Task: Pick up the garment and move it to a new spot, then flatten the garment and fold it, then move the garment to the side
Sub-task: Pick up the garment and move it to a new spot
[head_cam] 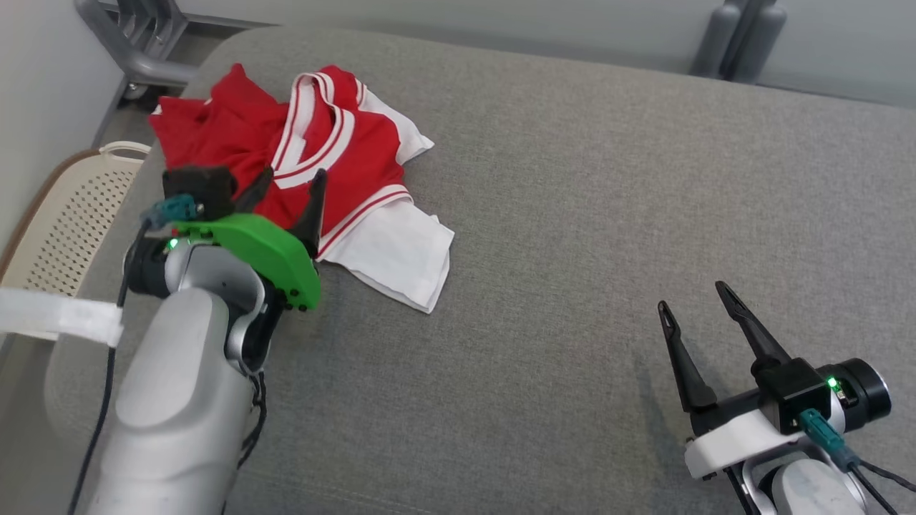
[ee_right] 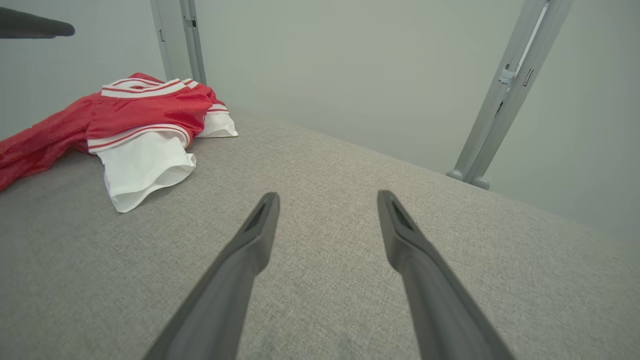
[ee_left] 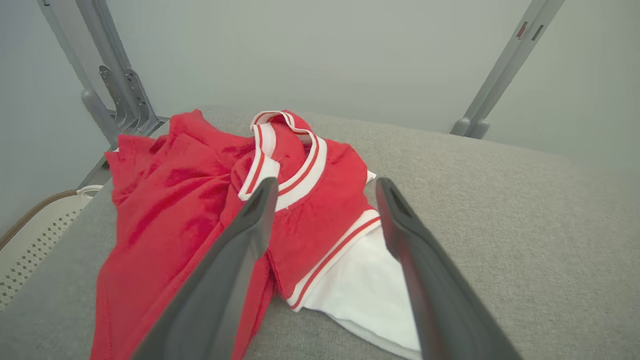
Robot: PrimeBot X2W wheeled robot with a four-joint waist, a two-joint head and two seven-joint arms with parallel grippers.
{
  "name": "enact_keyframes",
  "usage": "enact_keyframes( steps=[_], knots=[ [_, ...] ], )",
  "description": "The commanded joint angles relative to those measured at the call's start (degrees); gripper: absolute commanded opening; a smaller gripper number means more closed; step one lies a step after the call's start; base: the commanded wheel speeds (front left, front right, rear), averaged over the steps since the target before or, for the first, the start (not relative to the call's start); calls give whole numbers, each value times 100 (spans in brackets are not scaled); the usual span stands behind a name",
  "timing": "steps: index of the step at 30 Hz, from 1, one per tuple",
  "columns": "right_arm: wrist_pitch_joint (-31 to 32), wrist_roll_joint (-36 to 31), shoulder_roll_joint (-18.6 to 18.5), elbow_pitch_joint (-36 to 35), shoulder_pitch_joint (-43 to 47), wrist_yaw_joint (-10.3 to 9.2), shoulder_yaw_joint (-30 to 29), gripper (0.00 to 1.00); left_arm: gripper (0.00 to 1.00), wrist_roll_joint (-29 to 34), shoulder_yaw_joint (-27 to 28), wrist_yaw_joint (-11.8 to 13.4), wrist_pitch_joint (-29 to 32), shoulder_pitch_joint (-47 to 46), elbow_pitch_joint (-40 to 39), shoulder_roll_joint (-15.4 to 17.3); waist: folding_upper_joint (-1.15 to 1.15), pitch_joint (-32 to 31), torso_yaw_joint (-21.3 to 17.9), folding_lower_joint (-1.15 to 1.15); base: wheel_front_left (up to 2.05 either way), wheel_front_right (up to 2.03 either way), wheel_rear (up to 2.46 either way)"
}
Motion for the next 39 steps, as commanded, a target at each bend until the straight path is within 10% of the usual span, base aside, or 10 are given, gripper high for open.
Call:
enact_keyframes(
  steps=[1,18,21,39],
  knots=[
    [-20,51,-69,-15,-151,0,18,100,100,14,-113,2,124,-336,172,102,0,638,-527,0,0,0,0],
    [-19,144,-52,35,-353,0,269,100,100,-974,-1322,6,1285,-1731,1848,1419,0,1063,-1553,0,0,0,0],
    [-19,156,-51,29,-351,0,284,100,0,-931,-1449,6,1167,-1766,2055,1500,0,1078,-1580,0,0,0,0],
    [-19,237,166,194,-184,0,114,100,0,-1312,-1800,6,238,-2406,1797,979,0,530,-1334,0,0,0,0]
  ],
)
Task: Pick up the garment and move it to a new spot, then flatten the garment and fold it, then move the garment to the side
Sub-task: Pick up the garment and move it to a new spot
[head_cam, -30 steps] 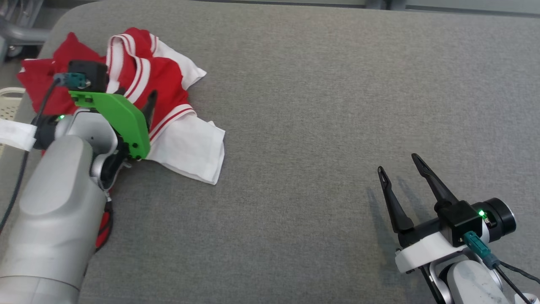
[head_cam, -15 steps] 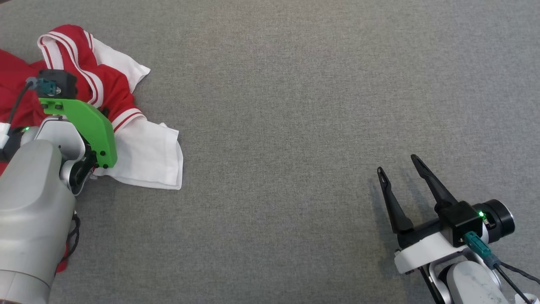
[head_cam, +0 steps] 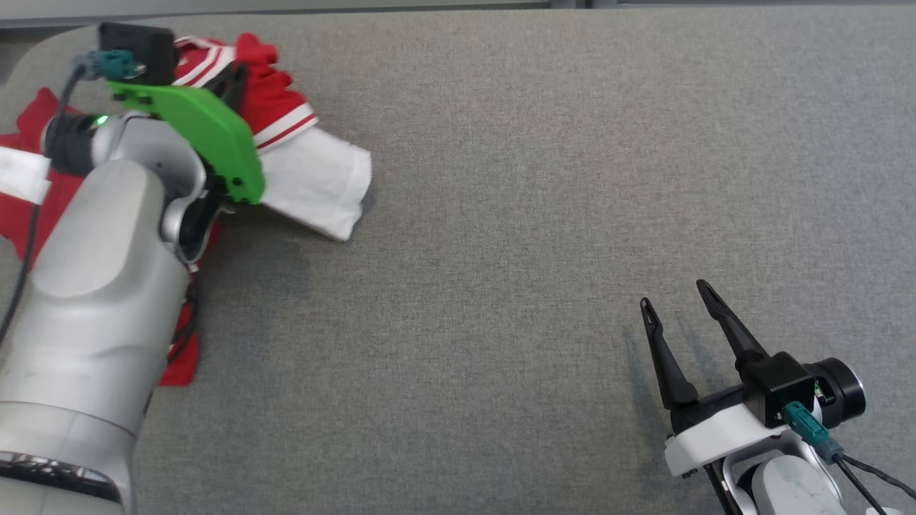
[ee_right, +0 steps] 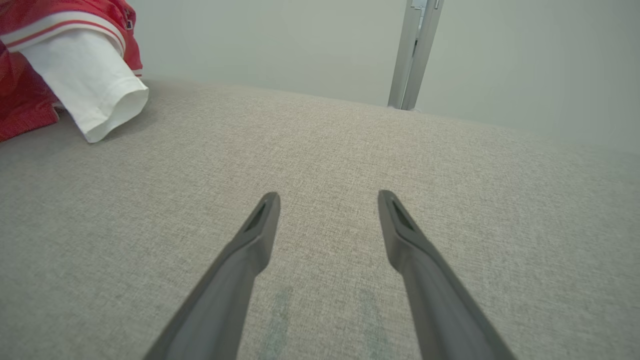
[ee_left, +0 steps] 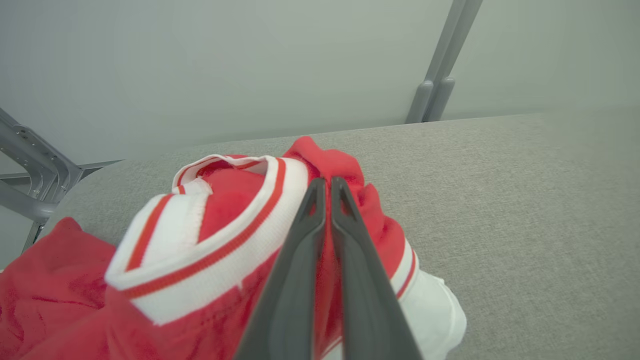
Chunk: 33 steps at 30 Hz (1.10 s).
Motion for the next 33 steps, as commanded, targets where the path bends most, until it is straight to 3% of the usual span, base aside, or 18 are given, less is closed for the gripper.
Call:
enact_keyframes(
  steps=[1,12,18,23,27,33],
  knots=[
    [-19,34,17,22,50,0,-6,100,0,-58,-100,10,-48,-58,-163,-79,0,-185,79,0,0,0,0],
    [-19,148,181,111,266,0,-3,100,0,-845,-975,10,130,451,-2233,-775,0,-732,-46,0,0,0,0],
    [-19,192,215,115,310,0,-73,100,0,-1026,-1512,53,237,1014,-2836,-1185,0,-771,-285,0,0,0,0],
    [-19,225,227,143,295,0,11,100,0,-1157,-2002,246,248,1456,-2733,-1313,0,-689,-606,0,0,0,0],
    [-19,291,235,143,207,0,84,100,0,-1011,-2197,392,65,1495,-2191,-1328,0,-593,-915,0,0,0,0],
    [-19,434,238,119,165,0,163,100,0,-954,-2055,442,-526,1236,-1195,-1339,0,-520,-1377,0,0,0,0]
  ],
)
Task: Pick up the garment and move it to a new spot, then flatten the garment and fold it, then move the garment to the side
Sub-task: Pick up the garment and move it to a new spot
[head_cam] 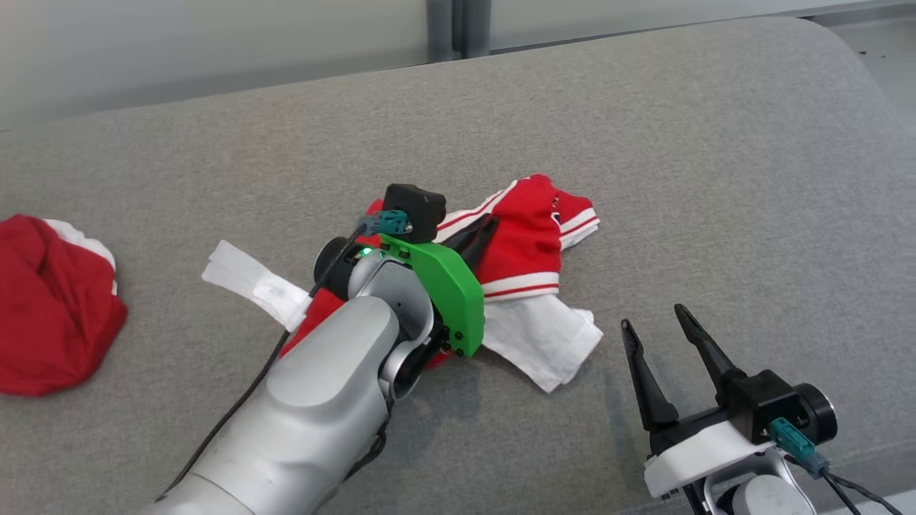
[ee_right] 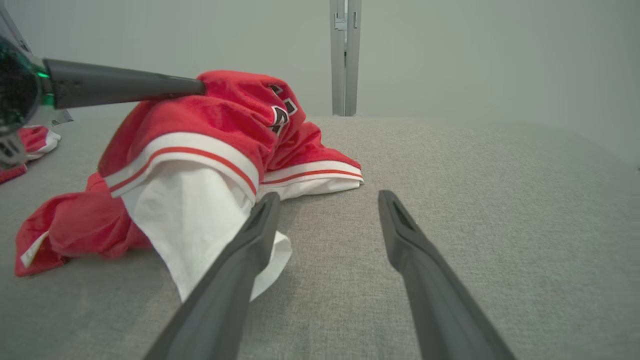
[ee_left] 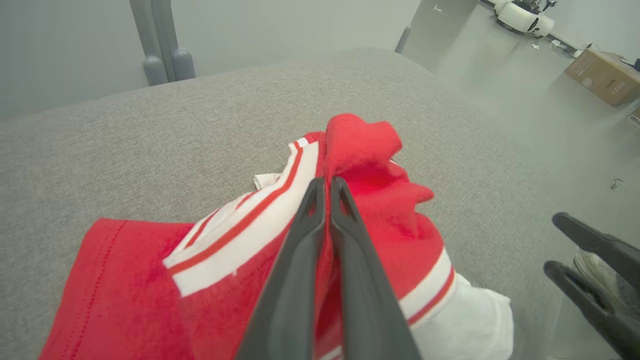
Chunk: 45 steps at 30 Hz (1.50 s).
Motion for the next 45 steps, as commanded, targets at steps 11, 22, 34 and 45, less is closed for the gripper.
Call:
enact_keyframes(
  steps=[11,22,34,45],
  knots=[
    [-19,163,-4,3,103,0,-46,100,100,-136,-55,115,-669,-280,1296,17,0,52,-595,0,0,0,0],
    [-19,65,-4,-90,336,0,-315,100,100,-490,-45,161,-800,-80,780,11,0,-83,-102,0,0,0,0],
    [-19,-61,-5,-138,437,0,-322,100,100,-626,-349,790,-263,1429,-2055,886,0,-174,163,0,0,0,0],
    [-19,-43,-8,-173,650,0,-343,100,100,-826,335,1873,-1221,3224,-3196,1974,0,-335,166,0,0,0,0]
  ],
)
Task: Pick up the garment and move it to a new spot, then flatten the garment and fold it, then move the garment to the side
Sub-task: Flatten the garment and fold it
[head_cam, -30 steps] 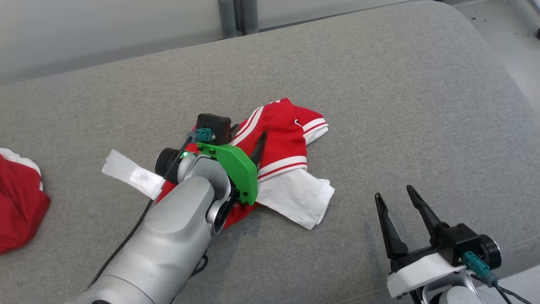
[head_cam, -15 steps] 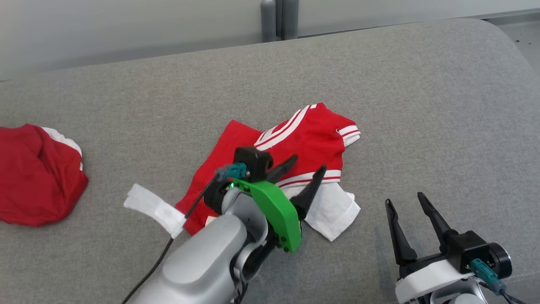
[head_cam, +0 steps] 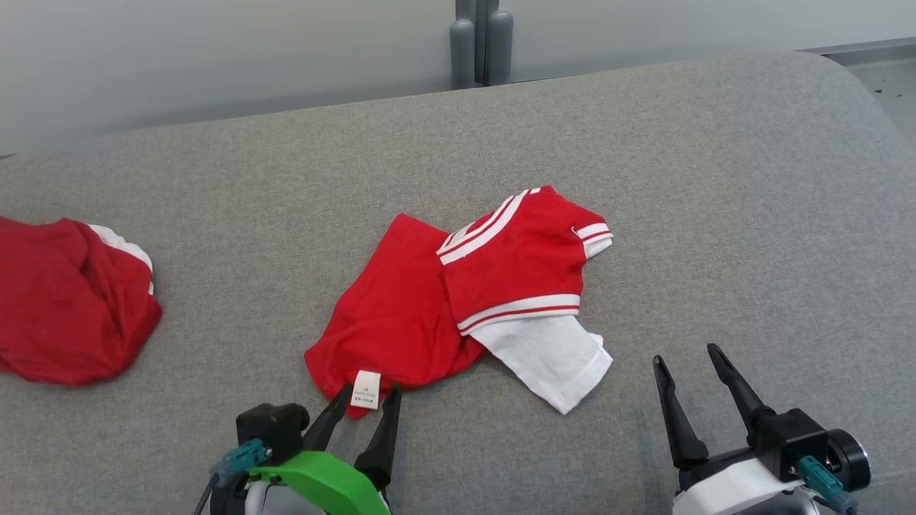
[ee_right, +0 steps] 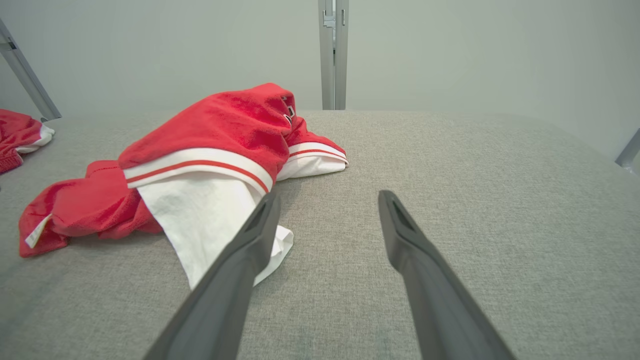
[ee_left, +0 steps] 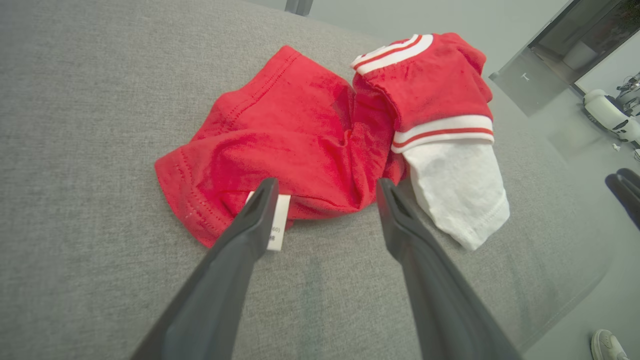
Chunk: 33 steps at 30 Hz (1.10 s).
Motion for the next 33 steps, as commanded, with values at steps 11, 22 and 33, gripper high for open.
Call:
enact_keyframes(
  steps=[11,22,33],
  knots=[
    [-19,-79,-14,40,35,0,55,100,100,-625,327,-277,-2,98,1024,-182,0,-84,120,0,0,0,0],
    [-19,-111,-15,34,27,0,68,100,76,-887,498,-690,50,-356,2203,-437,0,-14,-116,0,0,0,0],
    [-19,-56,-14,2,82,0,-4,100,0,-1138,663,-1218,-14,-415,2470,-377,0,29,-175,0,0,0,0]
  ],
)
